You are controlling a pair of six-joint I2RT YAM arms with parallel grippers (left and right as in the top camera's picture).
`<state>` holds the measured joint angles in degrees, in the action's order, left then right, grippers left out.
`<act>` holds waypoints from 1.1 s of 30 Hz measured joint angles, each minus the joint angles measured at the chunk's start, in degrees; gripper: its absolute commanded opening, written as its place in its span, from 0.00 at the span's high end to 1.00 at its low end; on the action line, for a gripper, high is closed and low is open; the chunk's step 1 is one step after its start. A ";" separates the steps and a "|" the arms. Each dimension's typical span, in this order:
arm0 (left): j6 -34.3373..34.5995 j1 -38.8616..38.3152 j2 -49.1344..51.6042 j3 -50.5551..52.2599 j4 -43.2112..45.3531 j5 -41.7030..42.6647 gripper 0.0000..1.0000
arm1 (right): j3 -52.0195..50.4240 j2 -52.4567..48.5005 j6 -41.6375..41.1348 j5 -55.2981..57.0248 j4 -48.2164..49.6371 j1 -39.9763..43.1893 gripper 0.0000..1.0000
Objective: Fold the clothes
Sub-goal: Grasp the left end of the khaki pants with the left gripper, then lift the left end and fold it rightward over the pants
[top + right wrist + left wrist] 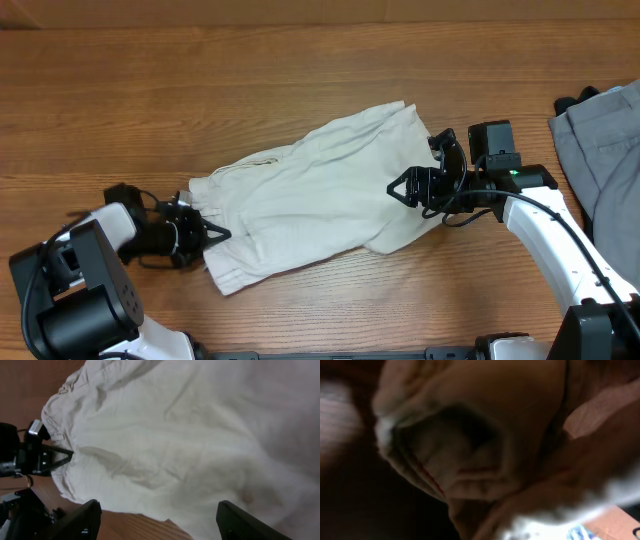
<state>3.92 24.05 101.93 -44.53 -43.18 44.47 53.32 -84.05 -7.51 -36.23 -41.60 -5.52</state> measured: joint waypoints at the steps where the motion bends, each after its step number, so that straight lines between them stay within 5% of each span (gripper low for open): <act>1: -0.09 0.20 0.26 -2.78 -4.26 -1.38 0.96 | 0.00 0.00 -0.02 -0.02 0.00 0.00 0.22; 9: -1.22 1.31 0.52 -38.25 -31.12 -14.67 0.96 | 0.00 0.00 0.00 0.00 -0.35 0.00 0.22; 15: -1.36 -0.76 0.50 -59.74 -38.64 -23.19 0.96 | 0.00 0.00 -0.02 0.00 -0.24 0.00 0.22; 23: 1.36 -17.53 1.42 -62.75 -38.66 -31.52 0.96 | 0.00 0.00 0.00 0.00 0.44 0.02 0.21; 33: 15.47 -36.63 11.10 -62.75 -31.52 -38.34 0.96 | 0.00 0.00 -0.02 0.00 0.37 0.02 0.21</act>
<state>19.40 -12.58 113.03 -107.28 -74.70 6.13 53.32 -84.05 -7.53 -36.23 -41.23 -5.50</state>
